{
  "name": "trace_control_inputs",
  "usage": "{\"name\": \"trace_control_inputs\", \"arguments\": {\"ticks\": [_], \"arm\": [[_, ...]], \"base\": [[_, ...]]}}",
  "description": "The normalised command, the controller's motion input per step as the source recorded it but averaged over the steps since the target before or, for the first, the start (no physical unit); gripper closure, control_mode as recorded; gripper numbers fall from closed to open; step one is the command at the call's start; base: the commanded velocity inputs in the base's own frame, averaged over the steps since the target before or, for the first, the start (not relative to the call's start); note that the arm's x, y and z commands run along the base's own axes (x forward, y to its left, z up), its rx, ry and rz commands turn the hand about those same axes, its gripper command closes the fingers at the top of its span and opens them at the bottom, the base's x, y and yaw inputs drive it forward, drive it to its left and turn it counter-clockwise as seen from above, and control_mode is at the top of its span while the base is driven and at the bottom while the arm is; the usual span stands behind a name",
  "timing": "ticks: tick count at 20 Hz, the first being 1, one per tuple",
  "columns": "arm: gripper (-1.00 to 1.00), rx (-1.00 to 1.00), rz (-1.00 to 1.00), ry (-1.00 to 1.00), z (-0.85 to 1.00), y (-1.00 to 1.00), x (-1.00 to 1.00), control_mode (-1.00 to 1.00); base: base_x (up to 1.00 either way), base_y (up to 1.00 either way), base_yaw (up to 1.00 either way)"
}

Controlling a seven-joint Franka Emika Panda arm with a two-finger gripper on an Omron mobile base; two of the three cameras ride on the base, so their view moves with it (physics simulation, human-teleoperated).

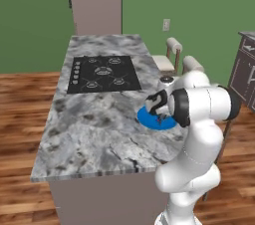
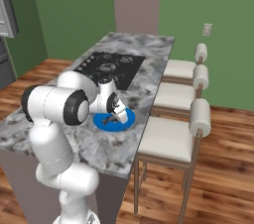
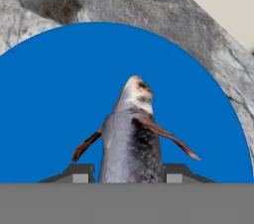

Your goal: Take the fish from the fridge and place it on the digital scale on the counter by the fridge. Wait a few seconds for a reading, then move it to the plate on the dining counter.

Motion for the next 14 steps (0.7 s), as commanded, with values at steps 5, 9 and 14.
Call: {"name": "trace_control_inputs", "arguments": {"ticks": [5, 9, 14], "arm": [[-1.00, 0.00, 0.00, 0.00, 0.00, 0.00, 0.13, -1.00], [-1.00, 0.00, 0.00, -0.13, 0.58, 0.00, -0.44, -1.00], [-1.00, 0.04, 0.00, -0.23, 1.00, 0.00, -1.00, -1.00]], "base": [[0.00, 0.00, 0.00], [0.00, 0.00, 0.00], [0.00, 0.00, 0.00]]}}
